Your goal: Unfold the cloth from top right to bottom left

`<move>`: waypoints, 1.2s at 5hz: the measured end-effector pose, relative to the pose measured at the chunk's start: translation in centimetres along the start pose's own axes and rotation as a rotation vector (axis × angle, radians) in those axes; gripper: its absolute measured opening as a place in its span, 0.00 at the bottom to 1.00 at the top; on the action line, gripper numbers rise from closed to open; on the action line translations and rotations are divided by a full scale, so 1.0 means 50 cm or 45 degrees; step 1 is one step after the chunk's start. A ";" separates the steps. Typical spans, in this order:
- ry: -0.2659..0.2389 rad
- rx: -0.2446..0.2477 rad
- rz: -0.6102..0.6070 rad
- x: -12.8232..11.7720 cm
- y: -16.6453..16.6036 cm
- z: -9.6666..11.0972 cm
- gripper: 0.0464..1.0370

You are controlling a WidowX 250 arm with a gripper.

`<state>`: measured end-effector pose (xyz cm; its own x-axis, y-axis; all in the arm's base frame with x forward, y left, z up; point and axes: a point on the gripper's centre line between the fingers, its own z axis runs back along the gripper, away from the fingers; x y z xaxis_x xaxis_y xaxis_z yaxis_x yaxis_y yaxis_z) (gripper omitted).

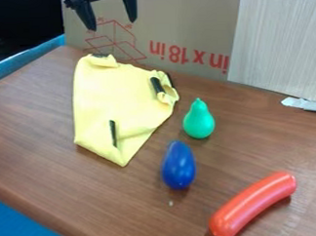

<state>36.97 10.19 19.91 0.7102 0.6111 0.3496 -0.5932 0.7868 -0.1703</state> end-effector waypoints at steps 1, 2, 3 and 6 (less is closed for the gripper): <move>0.040 0.020 0.005 -0.009 0.004 -0.028 0.96; 0.039 0.055 -0.026 -0.034 -0.016 -0.084 0.96; 0.014 0.098 -0.056 -0.066 -0.031 -0.145 0.96; -0.023 0.151 -0.104 -0.088 -0.052 -0.231 0.96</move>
<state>39.79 6.46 8.17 0.7515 0.5431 0.3745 -0.5753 0.8174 -0.0310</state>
